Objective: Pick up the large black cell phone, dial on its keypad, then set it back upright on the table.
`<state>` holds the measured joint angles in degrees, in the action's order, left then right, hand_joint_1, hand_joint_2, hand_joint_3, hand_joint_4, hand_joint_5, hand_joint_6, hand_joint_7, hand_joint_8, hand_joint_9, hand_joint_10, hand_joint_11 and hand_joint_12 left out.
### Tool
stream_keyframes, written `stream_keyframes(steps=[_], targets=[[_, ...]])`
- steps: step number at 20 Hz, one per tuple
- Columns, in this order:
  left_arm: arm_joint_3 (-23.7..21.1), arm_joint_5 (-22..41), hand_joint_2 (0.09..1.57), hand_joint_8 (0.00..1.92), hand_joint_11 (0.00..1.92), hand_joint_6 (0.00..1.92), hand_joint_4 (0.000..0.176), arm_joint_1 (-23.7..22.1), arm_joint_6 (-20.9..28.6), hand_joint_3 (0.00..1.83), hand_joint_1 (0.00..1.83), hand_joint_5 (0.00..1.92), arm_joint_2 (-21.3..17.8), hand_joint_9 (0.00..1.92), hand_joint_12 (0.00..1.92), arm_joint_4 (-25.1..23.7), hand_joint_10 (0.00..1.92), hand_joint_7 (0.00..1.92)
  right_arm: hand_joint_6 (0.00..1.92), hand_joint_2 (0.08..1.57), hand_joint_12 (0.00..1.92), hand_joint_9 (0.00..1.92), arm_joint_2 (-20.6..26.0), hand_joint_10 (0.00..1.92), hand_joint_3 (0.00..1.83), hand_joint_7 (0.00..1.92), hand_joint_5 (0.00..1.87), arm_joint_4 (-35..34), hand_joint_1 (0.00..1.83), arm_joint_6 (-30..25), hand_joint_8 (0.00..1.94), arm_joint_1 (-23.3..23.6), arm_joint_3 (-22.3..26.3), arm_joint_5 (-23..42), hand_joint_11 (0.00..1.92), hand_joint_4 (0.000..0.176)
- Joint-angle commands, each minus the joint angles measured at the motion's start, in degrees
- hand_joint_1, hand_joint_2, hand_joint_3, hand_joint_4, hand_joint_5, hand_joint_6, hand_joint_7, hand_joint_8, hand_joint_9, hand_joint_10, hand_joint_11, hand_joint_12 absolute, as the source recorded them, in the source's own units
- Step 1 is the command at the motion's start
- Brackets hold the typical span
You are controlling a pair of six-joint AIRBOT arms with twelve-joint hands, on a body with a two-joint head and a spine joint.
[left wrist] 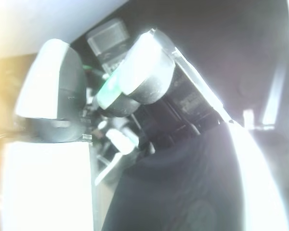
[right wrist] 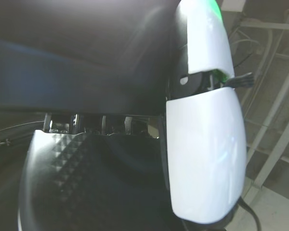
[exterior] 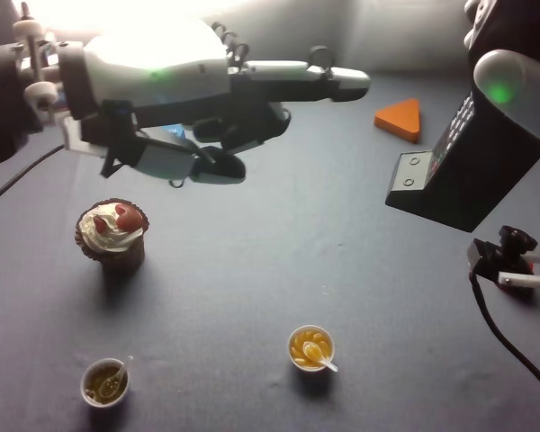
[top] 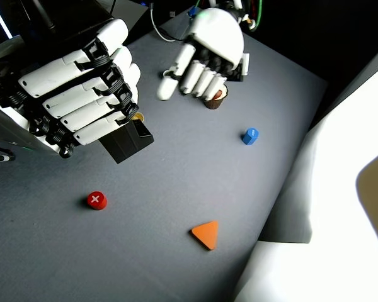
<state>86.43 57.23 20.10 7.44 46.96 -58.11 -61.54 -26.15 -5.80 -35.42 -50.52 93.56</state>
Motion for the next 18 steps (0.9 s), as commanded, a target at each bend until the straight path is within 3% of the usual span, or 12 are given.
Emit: stream_keyframes(steps=[1, 3, 4, 5, 7, 8, 10, 13, 18], targets=[[0.0, 4.8, 1.15, 1.92, 1.38, 0.00, 0.035, -1.2, -0.5, 0.05, 1.43, 0.10, -0.5, 1.27, 1.92, 4.7, 1.92, 1.01, 0.97, 1.12, 1.56, 0.96, 0.8, 1.09, 0.00, 0.83, 0.90, 2.5, 1.49, -1.2, 1.03, 0.4, -0.1, 7.1, 0.86, 0.000], [0.1, 4.9, 1.16, 1.92, 1.37, 0.00, 0.029, -1.2, -0.3, 0.04, 1.43, 0.10, -0.5, 1.26, 1.92, 4.9, 1.92, 1.00, 0.96, 1.12, 1.56, 0.95, 0.8, 1.11, 0.00, 0.81, 0.92, 2.5, 1.49, -1.2, 1.03, 0.4, 0.0, 7.1, 0.86, 0.000], [0.0, 4.9, 1.16, 1.92, 1.38, 0.00, 0.022, -1.2, -0.3, 0.04, 1.43, 0.11, -0.3, 1.27, 1.92, 5.1, 1.92, 1.01, 1.13, 1.17, 1.63, 0.86, 0.8, 1.21, 0.00, 0.73, 0.79, 2.5, 1.48, -1.2, 1.10, 0.4, 0.0, 7.1, 0.77, 0.000], [-0.3, 4.7, 1.16, 1.92, 1.38, 0.00, 0.026, -1.2, -0.4, 0.04, 1.43, 0.11, 0.1, 1.27, 1.92, 5.4, 1.92, 1.01, 1.17, 1.18, 1.66, 0.82, 0.7, 1.26, 0.00, 0.71, 0.76, 2.5, 1.48, -1.2, 1.15, 0.4, 0.0, 7.1, 0.74, 0.000], [-1.2, 4.2, 1.16, 1.92, 1.37, 0.00, 0.030, -1.4, -0.7, 0.03, 1.43, 0.11, 1.0, 1.26, 1.92, 6.5, 1.92, 1.00, 1.18, 1.18, 1.65, 0.82, 0.6, 1.26, 0.00, 0.70, 0.75, 2.5, 1.48, -1.2, 1.15, 0.4, 0.0, 7.1, 0.75, 0.000], [-1.9, 3.9, 1.16, 1.92, 1.36, 0.00, 0.030, -1.6, -0.8, 0.03, 1.43, 0.11, 1.4, 1.25, 1.92, 6.8, 1.92, 0.99, 1.03, 1.13, 1.57, 0.93, 0.6, 1.12, 0.00, 0.80, 0.87, 2.5, 1.48, -1.2, 1.05, 0.3, 0.0, 7.1, 0.84, 0.000], [-3.4, 3.3, 1.17, 1.92, 1.37, 0.00, 0.034, -2.5, -1.0, 0.03, 1.43, 0.10, 2.2, 1.26, 1.92, 6.8, 1.92, 1.00, 1.16, 1.18, 1.66, 0.83, 0.6, 1.25, 0.00, 0.71, 0.75, 2.6, 1.48, -1.2, 1.14, 0.2, 0.2, 7.1, 0.74, 0.000], [-5.8, 2.4, 1.17, 1.92, 1.40, 0.00, 0.018, -3.4, -1.1, 0.02, 1.43, 0.11, 2.8, 1.28, 1.92, 6.8, 1.92, 1.02, 1.14, 1.19, 1.66, 0.80, 0.6, 1.28, 0.00, 0.70, 0.75, 2.7, 1.48, -1.2, 1.20, 0.1, 0.3, 7.1, 0.74, 0.000], [-8.9, 1.8, 1.18, 1.92, 1.38, 0.00, 0.027, -3.8, -1.0, 0.02, 1.40, 0.10, 2.6, 1.28, 1.92, 6.7, 1.92, 1.02, 1.09, 1.17, 1.64, 0.84, 0.6, 1.23, 0.00, 0.74, 0.78, 3.0, 1.48, -1.2, 1.16, -0.1, 0.9, 7.1, 0.76, 0.000]])
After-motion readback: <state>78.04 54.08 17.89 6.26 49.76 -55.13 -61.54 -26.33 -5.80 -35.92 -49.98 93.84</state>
